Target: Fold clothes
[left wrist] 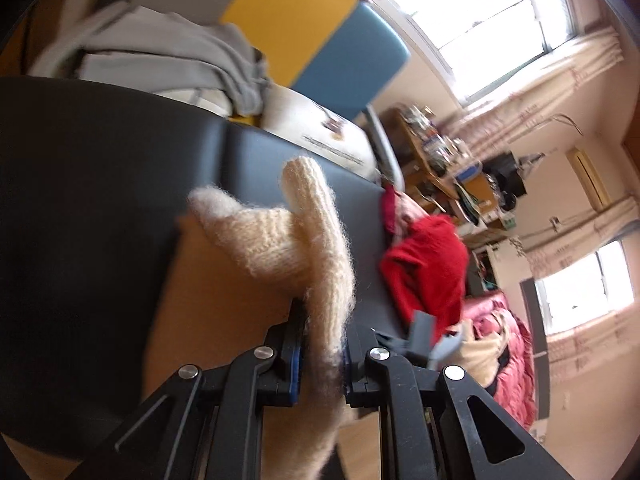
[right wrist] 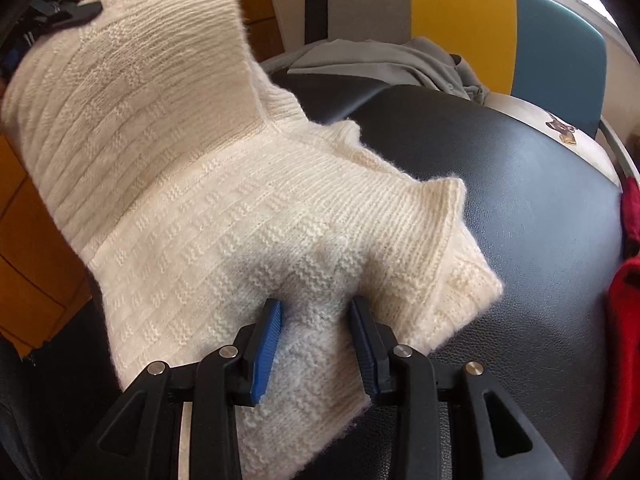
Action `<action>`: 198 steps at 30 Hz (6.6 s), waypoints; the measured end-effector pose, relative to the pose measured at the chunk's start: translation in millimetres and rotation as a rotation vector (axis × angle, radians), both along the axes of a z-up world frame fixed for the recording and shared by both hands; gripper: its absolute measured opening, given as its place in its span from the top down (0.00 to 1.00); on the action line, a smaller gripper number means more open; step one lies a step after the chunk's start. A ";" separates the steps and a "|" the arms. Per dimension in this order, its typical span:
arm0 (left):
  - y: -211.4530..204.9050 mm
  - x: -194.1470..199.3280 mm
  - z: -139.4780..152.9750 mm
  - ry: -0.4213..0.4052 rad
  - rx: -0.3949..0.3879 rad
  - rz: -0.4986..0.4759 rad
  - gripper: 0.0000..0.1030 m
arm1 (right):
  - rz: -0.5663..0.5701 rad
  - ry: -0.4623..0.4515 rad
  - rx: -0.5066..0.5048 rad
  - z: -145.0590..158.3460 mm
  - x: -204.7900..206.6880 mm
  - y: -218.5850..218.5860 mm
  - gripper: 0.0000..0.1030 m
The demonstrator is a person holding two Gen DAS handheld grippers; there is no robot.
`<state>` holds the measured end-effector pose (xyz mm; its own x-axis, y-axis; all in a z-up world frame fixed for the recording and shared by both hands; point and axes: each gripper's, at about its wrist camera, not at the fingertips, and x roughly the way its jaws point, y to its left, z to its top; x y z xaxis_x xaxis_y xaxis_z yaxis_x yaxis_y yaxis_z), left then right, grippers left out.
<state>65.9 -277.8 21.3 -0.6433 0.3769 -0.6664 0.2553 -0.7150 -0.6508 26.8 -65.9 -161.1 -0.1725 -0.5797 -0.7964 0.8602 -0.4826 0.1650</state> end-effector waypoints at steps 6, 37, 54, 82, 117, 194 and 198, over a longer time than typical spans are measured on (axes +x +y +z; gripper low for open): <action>65.4 -50.3 -40.9 -0.099 0.027 -0.021 0.86 | -0.024 -0.024 -0.070 -2.4 0.9 7.4 0.65; -1.1 21.2 -42.6 -0.045 -0.287 0.151 0.58 | 0.048 -0.050 -0.265 78.3 76.3 106.8 0.59; 56.7 2.7 -101.7 0.085 -0.403 -0.066 0.48 | 0.030 -0.251 -0.160 49.9 83.5 29.7 0.92; 73.7 89.6 -108.3 0.214 -0.492 -0.129 0.41 | -0.459 -0.423 -0.345 10.2 -42.8 21.1 0.70; 126.3 81.8 -120.6 0.212 -0.500 -0.309 0.33 | -0.472 -0.437 -0.464 18.7 -49.7 45.6 0.62; 94.1 -95.2 -96.2 0.184 -0.627 -0.533 0.25 | -0.095 0.203 0.035 70.3 71.8 -28.2 0.74; 108.5 -89.1 -131.9 0.152 -0.619 -0.539 0.25 | -0.120 0.239 0.068 29.8 84.2 -13.2 0.73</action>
<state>-23.2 -169.3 -110.6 -0.5792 0.2531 -0.7749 -0.2831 -0.9539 -0.0999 111.0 -79.1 -131.4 -0.4243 -0.4901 -0.7615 0.8068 -0.5864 -0.0722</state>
